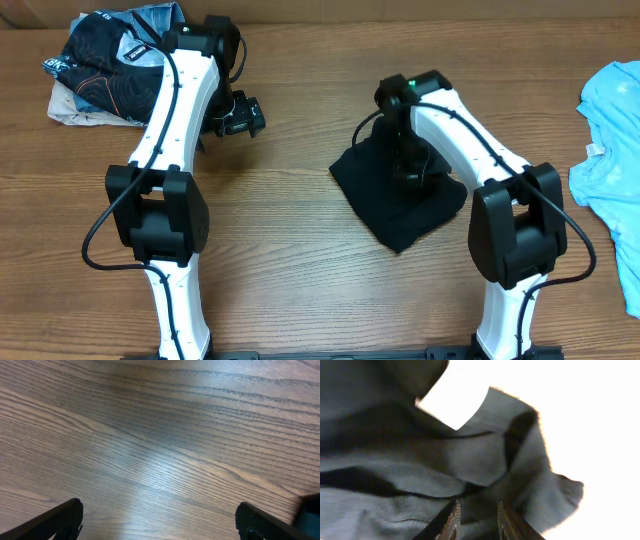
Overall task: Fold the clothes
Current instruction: 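Release the black shirt and move the right gripper away rightward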
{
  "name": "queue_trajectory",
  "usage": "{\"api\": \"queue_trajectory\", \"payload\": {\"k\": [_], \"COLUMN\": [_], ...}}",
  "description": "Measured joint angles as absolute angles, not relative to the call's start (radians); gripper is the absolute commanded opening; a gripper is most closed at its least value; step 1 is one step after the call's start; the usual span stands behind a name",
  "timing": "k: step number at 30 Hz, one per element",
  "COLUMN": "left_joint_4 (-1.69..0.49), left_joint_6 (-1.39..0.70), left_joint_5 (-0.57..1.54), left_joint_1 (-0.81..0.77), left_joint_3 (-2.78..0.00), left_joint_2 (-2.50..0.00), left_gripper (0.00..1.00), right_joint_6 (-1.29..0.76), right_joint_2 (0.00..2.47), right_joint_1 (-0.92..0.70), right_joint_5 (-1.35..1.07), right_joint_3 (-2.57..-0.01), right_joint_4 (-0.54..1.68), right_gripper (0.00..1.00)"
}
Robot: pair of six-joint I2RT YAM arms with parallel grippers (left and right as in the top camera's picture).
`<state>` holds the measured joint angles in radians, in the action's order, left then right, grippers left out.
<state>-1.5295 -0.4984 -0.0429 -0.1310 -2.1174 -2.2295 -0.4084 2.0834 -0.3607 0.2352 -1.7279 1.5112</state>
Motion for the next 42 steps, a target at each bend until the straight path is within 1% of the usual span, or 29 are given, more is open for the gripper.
{"api": "queue_trajectory", "payload": {"k": [1, 2, 3, 4, 7, 10, 18, 21, 24, 26, 29, 32, 37, 39, 41, 42], "left_joint_4": [-1.529, -1.53, -1.53, -1.53, -1.53, -1.53, -1.538, -1.538, -1.538, -1.538, -1.538, -1.538, -1.538, -1.538, -1.538, -1.538], "left_joint_6": [-0.498, -0.498, -0.498, -0.498, -0.498, -0.498, -0.498, -0.498, -0.498, -0.498, -0.498, -0.498, -0.498, -0.498, -0.498, -0.498], "left_joint_5": [-0.043, -0.043, -0.043, -0.043, -0.043, -0.043, -0.043, -0.043, -0.043, -0.043, -0.043, -0.043, -0.043, -0.043, -0.043, -0.043], "left_joint_1": [-0.131, -0.131, -0.131, -0.131, -0.131, -0.131, -0.131, -0.131, -0.131, -0.131, -0.131, -0.131, -0.131, -0.131, -0.131, -0.131], "left_joint_3": [-2.117, -2.117, -2.117, -2.117, -2.117, -2.117, -2.117, -2.117, -2.117, -2.117, -2.117, -2.117, -2.117, -2.117, -2.117, -2.117], "left_joint_2": [-2.23, -2.23, -2.23, -2.23, -2.23, -2.23, -2.23, -2.23, -2.23, -2.23, -2.23, -2.23, -2.23, -2.23, -2.23, -2.23], "left_gripper": [1.0, 1.0, 1.0, 1.0, 1.0, 1.0, 1.0, 1.0, 1.0, 1.0, 1.0, 1.0, 1.0, 1.0, 1.0, 1.0], "right_joint_6": [-0.432, -0.445, -0.45, -0.459, -0.471, -0.465, -0.463, -0.468, -0.475, -0.481, -0.487, -0.484, -0.463, -0.459, -0.455, -0.457], "right_joint_2": [2.075, 2.065, 2.046, 2.033, 1.982, 1.958, 1.956, 1.956, 1.956, 1.956, 1.956, 1.956, 1.956, 1.956, 1.956, 1.956], "right_joint_1": [-0.36, -0.36, -0.36, -0.359, -0.353, -0.337, -0.312, -0.287, -0.241, -0.202, -0.152, -0.117, -0.106, -0.106, -0.104, -0.102], "right_joint_5": [0.239, 0.241, 0.244, 0.242, 0.226, 0.183, 0.093, 0.078, 0.068, 0.063, 0.06, 0.068, 0.073, 0.08, 0.091, 0.104], "right_joint_3": [-1.747, -1.762, -1.781, -1.788, -1.801, -1.794, -1.588, -1.514, -1.449, -1.417, -1.401, -1.4, -1.399, -1.399, -1.399, -1.399], "right_joint_4": [1.525, 1.542, 1.565, 1.577, 1.615, 1.604, 1.471, 1.442, 1.43, 1.431, 1.436, 1.418, 1.354, 1.338, 1.319, 1.308], "right_gripper": [0.54, 0.59, 0.61, 0.6, 0.45, 0.38, 0.35, 0.31, 0.23, 0.23, 0.28, 0.28, 0.28, 0.31, 0.38, 0.4]}}
